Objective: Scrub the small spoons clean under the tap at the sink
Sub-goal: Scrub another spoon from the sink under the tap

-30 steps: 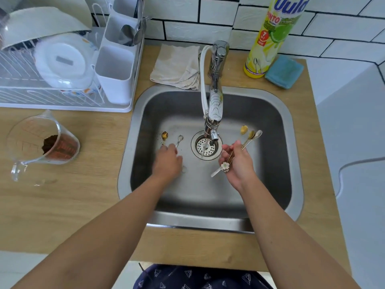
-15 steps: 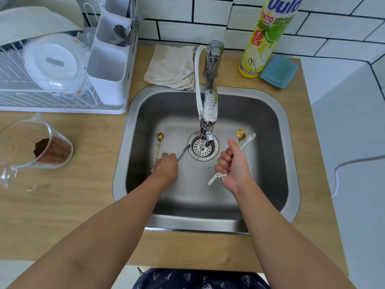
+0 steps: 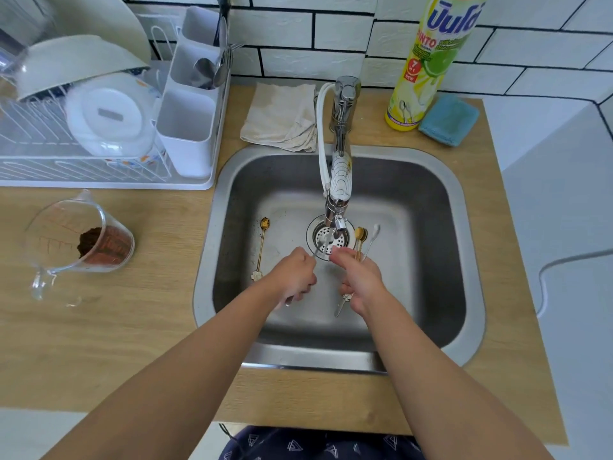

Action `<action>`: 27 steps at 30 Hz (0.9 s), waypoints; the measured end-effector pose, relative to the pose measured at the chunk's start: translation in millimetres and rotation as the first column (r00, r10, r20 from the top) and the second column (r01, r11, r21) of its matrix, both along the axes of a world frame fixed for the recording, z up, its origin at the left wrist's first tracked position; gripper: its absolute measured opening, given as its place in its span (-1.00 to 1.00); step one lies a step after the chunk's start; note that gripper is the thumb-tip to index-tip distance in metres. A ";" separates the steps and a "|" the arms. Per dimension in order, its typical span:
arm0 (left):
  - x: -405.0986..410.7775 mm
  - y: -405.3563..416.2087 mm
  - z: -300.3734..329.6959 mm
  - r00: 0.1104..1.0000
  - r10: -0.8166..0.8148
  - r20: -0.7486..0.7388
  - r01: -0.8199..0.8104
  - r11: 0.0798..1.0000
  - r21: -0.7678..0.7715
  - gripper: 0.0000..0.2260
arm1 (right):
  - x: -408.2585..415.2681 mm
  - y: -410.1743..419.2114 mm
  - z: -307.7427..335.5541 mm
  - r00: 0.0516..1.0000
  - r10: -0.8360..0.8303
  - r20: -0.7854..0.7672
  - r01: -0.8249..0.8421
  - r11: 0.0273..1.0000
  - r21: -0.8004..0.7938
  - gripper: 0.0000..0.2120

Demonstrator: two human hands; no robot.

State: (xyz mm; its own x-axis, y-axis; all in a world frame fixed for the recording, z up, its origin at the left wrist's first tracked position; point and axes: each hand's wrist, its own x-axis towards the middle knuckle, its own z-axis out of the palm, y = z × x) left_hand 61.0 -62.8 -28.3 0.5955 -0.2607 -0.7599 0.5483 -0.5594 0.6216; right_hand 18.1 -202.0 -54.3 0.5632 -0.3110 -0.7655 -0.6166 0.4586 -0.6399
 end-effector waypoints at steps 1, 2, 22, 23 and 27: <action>-2.7 -1.7 2.2 1.000 0.003 -0.012 -0.003 1.000 -0.021 -0.87 | 1.0 4.5 0.6 1.000 0.018 0.014 -0.019 0.999 0.030 -0.77; -5.5 -2.9 4.0 1.000 0.005 -0.024 -0.006 0.999 -0.046 -0.87 | 2.3 8.1 0.9 0.999 0.031 0.025 -0.032 0.998 0.049 -0.81; -13.5 17.7 17.9 0.994 -0.049 0.100 0.056 0.996 -0.074 -0.81 | 26.2 7.7 6.0 0.961 0.223 0.163 -0.220 0.975 -0.036 -0.85; -14.2 18.1 17.9 0.994 -0.052 0.097 0.060 0.995 -0.078 -0.81 | 26.7 7.2 5.4 0.965 0.213 0.155 -0.207 0.977 -0.056 -0.82; -16.8 17.5 16.0 0.996 -0.039 0.081 0.046 0.995 -0.087 -0.82 | 27.1 7.1 1.4 0.981 0.135 0.141 -0.130 0.990 -0.046 -0.81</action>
State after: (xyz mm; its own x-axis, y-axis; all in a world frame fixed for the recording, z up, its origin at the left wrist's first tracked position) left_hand 44.1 -45.4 -12.2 0.6395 -0.3512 -0.6839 0.4724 -0.5222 0.7100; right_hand 45.3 -194.9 -52.9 0.7045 -0.2526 -0.6632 -0.5708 0.3535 -0.7411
